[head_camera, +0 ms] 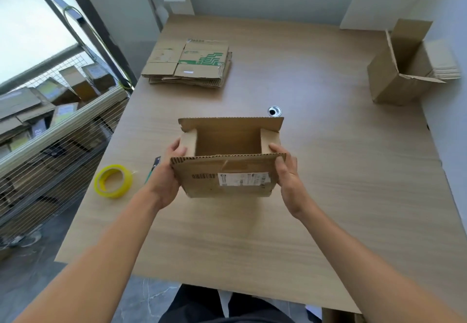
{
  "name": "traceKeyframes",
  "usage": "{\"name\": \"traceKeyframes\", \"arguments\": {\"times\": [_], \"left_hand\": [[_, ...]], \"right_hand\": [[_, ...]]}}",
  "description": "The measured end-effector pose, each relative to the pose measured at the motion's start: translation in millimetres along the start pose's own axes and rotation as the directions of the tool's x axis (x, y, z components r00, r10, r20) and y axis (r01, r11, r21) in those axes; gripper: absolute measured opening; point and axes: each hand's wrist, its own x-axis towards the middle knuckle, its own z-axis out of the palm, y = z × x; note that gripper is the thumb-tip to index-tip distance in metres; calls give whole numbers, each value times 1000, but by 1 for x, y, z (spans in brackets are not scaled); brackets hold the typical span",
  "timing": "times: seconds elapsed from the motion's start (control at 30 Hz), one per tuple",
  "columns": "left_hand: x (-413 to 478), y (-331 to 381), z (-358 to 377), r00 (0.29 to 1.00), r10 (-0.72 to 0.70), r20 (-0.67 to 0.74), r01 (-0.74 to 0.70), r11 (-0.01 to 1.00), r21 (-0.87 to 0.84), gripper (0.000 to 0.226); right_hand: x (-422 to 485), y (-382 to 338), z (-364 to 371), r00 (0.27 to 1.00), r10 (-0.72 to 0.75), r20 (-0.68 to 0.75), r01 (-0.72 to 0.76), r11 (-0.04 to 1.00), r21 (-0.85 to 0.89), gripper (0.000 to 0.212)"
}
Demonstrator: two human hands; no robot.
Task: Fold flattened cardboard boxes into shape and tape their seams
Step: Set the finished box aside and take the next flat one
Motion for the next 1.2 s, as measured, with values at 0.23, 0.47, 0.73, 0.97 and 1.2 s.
{"name": "traceKeyframes", "arguments": {"times": [0.23,0.47,0.73,0.97,1.2], "left_hand": [[-5,-25,-24,994,42,-97,-51,994,-96,36],[-18,-38,-63,951,305,43,-305,912,276,52],[-18,-38,-75,939,304,158,-343,849,403,33],[-4,-30,-67,998,-55,37,52,995,81,85],[-5,-36,-77,922,-309,234,295,951,93,87]], "right_hand": [[-10,30,28,997,24,-80,-32,995,-95,46],[-22,28,66,991,55,-121,-73,986,-151,89],[-43,30,81,971,-20,-239,-56,950,-309,46],[-34,33,95,888,33,-458,-118,980,-159,17],[-23,30,90,883,375,-284,-300,914,275,42]]}}
